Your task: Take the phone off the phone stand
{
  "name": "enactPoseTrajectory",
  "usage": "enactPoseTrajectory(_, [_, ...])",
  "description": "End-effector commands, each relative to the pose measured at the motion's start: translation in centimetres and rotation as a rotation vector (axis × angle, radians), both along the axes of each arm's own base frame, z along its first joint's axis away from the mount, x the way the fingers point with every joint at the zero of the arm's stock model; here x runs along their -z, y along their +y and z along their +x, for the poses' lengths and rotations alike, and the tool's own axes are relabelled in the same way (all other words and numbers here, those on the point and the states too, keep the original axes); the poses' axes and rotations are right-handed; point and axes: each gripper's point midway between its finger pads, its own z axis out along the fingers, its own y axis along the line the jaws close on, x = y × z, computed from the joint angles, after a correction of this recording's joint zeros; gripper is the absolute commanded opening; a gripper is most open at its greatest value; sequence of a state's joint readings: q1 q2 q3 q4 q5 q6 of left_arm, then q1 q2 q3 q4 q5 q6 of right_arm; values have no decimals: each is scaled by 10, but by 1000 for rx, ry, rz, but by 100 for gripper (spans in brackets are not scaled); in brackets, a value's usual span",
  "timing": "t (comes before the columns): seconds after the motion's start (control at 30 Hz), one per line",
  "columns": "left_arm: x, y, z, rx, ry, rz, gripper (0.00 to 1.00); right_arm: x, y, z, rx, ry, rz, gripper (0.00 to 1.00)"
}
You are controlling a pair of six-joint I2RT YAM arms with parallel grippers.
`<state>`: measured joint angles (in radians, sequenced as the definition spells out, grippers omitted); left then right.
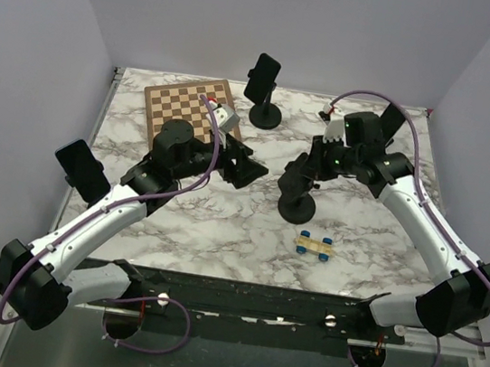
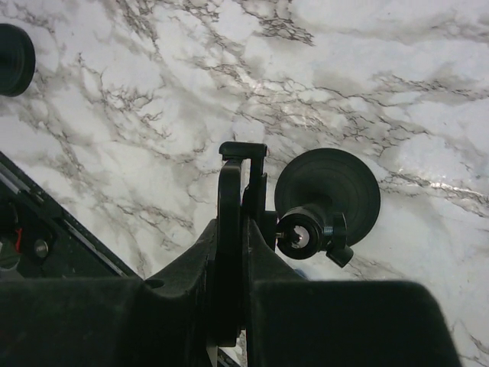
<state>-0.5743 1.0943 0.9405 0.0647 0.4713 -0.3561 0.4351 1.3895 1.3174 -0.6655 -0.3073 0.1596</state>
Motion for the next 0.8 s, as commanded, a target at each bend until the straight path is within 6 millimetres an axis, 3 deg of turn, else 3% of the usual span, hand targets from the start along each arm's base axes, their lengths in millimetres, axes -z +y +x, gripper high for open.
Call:
enactPoseTrajectory(0.0, [-13, -7, -11, 60, -28, -13, 82, 3, 18, -10, -102, 33, 13, 14])
enactPoseTrajectory(0.1, [-13, -7, -10, 58, -27, -14, 82, 10, 11, -5, -52, 43, -59, 25])
enactPoseTrajectory(0.23, [-11, -6, -8, 47, -21, -7, 82, 11, -9, 0, 153, 37, -106, 59])
enactPoseTrajectory(0.4, [-11, -5, -7, 32, -21, -4, 82, 18, -34, -14, 372, 106, -108, 77])
enactPoseTrajectory(0.47, [-13, -4, -8, 30, -25, -9, 82, 16, -28, -23, 372, 108, -51, 96])
enactPoseTrajectory(0.63, [-13, -5, -8, 33, -22, -11, 82, 13, -22, -35, 379, 59, 54, 100])
enactPoseTrajectory(0.77, [-12, -5, -8, 35, -19, -8, 82, 6, 4, -42, 318, 53, 181, 100])
